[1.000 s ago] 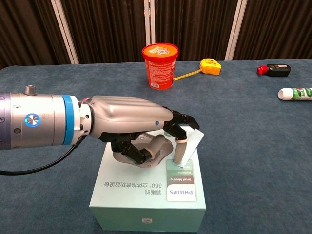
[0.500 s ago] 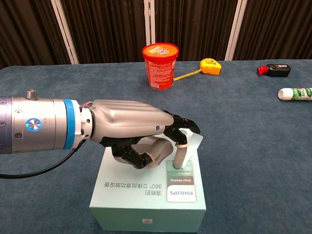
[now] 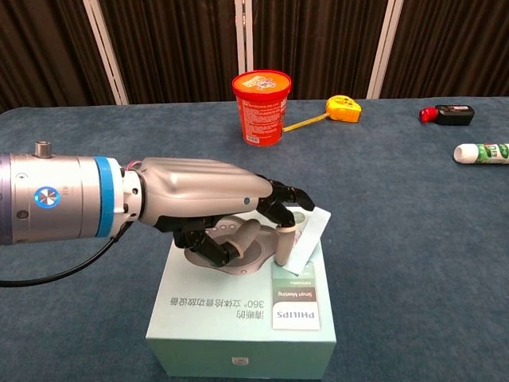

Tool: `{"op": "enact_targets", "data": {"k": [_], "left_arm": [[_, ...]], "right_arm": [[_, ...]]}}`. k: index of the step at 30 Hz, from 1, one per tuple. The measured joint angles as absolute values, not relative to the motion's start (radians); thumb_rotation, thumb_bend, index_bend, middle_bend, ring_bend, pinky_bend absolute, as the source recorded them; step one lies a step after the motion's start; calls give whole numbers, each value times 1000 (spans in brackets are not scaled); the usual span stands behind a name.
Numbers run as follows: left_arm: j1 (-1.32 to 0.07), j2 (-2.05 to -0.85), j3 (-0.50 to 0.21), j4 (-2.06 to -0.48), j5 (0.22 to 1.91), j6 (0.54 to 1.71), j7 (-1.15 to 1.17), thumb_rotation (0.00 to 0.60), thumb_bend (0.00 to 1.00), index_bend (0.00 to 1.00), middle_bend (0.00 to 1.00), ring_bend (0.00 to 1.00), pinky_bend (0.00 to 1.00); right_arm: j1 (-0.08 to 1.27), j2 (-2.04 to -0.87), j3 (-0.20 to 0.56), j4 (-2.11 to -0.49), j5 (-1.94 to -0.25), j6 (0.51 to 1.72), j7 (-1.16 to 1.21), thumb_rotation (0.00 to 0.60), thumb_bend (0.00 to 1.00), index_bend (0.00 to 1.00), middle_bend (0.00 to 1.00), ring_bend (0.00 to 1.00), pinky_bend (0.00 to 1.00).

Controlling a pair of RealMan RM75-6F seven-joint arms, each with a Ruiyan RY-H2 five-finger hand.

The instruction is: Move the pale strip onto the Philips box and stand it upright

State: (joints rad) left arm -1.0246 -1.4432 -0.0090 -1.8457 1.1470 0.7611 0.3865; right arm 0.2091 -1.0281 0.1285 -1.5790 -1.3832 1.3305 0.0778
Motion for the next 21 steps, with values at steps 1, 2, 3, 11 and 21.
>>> {"op": "enact_targets", "data": {"k": [1, 2, 3, 11, 21], "left_arm": [[-1024, -1445, -8, -1844, 1145, 760, 389, 600, 964, 382, 0, 0, 0], [-1024, -1447, -6, -1843, 1143, 760, 394, 600, 964, 382, 0, 0, 0], [-1024, -1448, -6, -1842, 1141, 760, 397, 600, 964, 382, 0, 0, 0], [-1019, -1441, -21, -1853, 1151, 778, 389, 600, 964, 382, 0, 0, 0], [-1020, -1456, -18, -1845, 1160, 761, 383, 600, 964, 381, 0, 0, 0]], "right_arm": [[209, -1028, 129, -1579, -1383, 1330, 78, 600, 0, 0, 0, 0, 0], [209, -1028, 129, -1579, -1382, 1329, 78, 600, 0, 0, 0, 0, 0], [210, -1028, 129, -1578, -1382, 1329, 79, 600, 0, 0, 0, 0, 0], [208, -1027, 131, -1577, -1382, 1331, 83, 600, 0, 0, 0, 0, 0], [208, -1027, 131, -1578, -1383, 1330, 81, 600, 0, 0, 0, 0, 0]]}}
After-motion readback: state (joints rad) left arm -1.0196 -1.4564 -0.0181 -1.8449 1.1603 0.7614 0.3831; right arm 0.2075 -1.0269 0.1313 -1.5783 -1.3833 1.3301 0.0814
